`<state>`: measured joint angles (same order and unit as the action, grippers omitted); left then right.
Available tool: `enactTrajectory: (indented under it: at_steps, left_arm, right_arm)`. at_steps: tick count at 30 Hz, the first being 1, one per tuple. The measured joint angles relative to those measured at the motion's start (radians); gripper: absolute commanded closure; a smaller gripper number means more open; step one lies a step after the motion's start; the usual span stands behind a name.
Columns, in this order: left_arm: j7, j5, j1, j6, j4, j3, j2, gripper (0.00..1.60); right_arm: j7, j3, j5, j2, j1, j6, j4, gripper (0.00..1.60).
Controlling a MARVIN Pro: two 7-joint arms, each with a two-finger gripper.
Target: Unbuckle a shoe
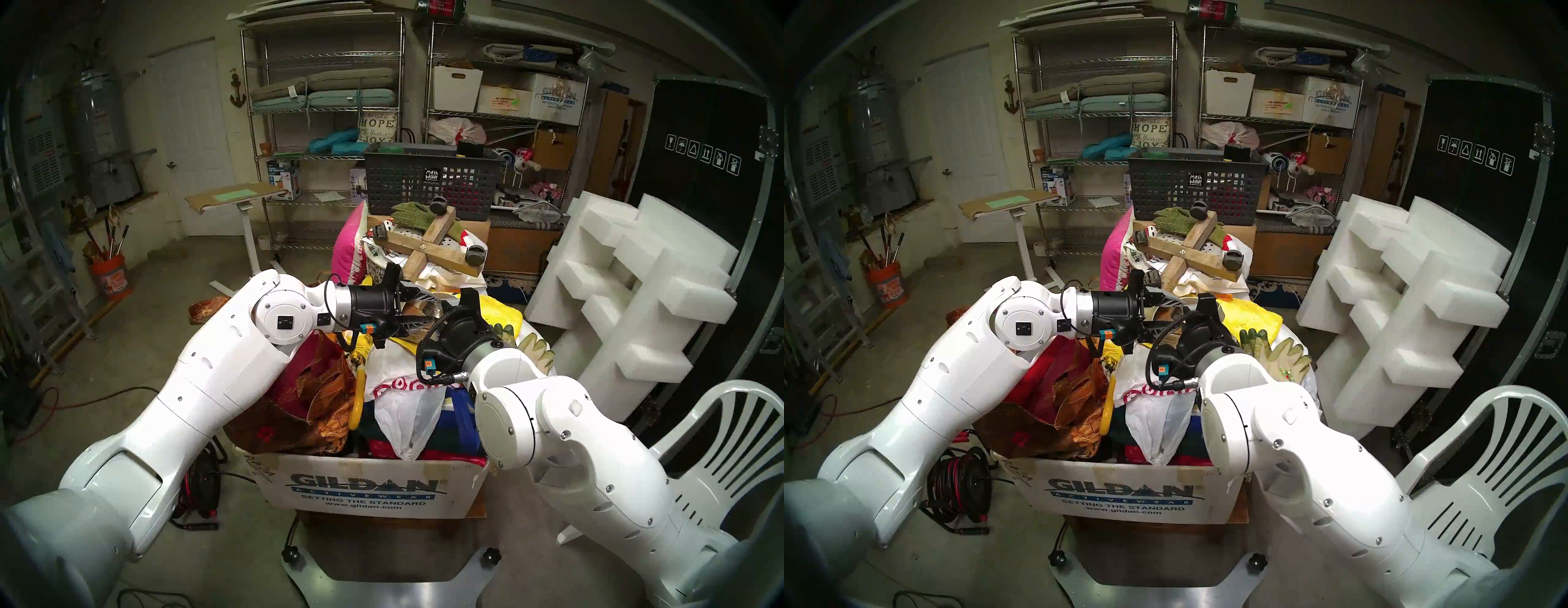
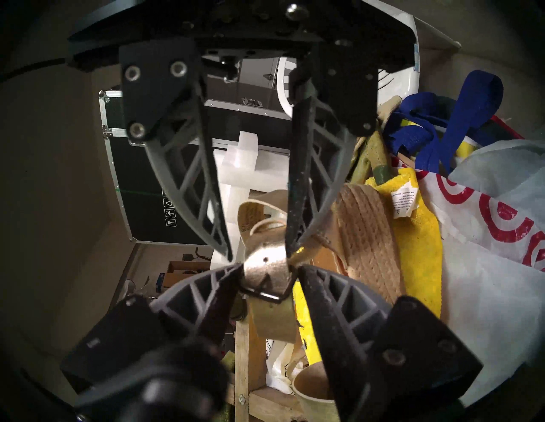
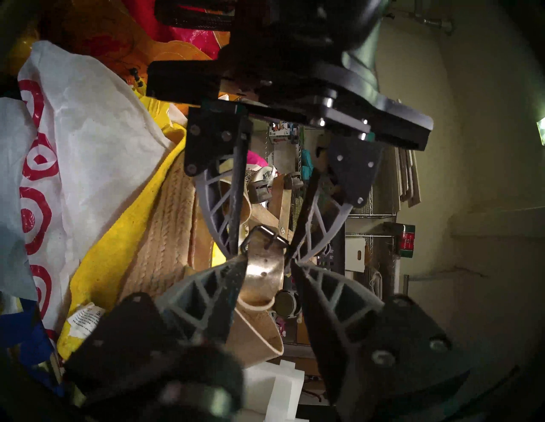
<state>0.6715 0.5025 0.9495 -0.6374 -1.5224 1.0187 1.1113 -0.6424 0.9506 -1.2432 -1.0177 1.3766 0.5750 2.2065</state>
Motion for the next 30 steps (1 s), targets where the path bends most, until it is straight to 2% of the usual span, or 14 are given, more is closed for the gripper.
enactTrajectory:
  at_steps: [2, 6, 13, 14, 16, 17, 18, 19, 24, 30]
  left_arm:
    - [0.001, 0.000, 0.000, 0.001, -0.001, -0.001, 0.000, 0.78]
    - [0.004, 0.000, 0.000, 0.002, -0.002, -0.002, 0.000, 0.80]
    - [0.008, 0.000, -0.003, -0.002, 0.001, -0.008, 0.004, 0.87]
    - [0.008, 0.000, -0.003, -0.002, 0.001, -0.008, 0.005, 0.99]
    - [0.009, 0.001, -0.005, -0.006, 0.001, -0.011, 0.007, 1.02]
    - [0.009, 0.001, -0.006, -0.007, 0.001, -0.012, 0.008, 1.31]
    - [0.009, 0.002, -0.007, -0.008, 0.002, -0.012, 0.009, 1.39]
    - [0.009, 0.003, -0.007, -0.009, 0.002, -0.012, 0.010, 1.60]
    - [0.008, 0.007, -0.009, -0.013, 0.009, -0.011, 0.011, 1.60]
    - [0.007, 0.010, -0.013, -0.025, 0.018, -0.006, 0.009, 1.60]
  right_arm:
    - [-0.012, -0.001, -0.009, 0.000, -0.002, 0.006, -0.001, 0.60]
    - [-0.035, 0.001, -0.019, 0.000, -0.005, 0.016, -0.001, 0.50]
    - [-0.059, 0.008, -0.024, 0.000, -0.009, 0.022, 0.001, 0.54]
    - [-0.060, 0.008, -0.025, -0.001, -0.009, 0.022, 0.001, 0.53]
    - [-0.063, 0.007, -0.027, -0.002, -0.010, 0.022, 0.001, 0.51]
    - [-0.064, 0.007, -0.027, -0.002, -0.010, 0.022, 0.001, 0.51]
    - [-0.064, 0.007, -0.029, -0.003, -0.010, 0.023, 0.001, 0.50]
    - [-0.064, 0.007, -0.029, -0.003, -0.011, 0.024, 0.001, 0.47]
    - [-0.064, 0.008, -0.033, -0.004, -0.011, 0.025, 0.002, 0.42]
    - [-0.069, 0.013, -0.033, 0.000, -0.010, 0.027, 0.008, 0.45]
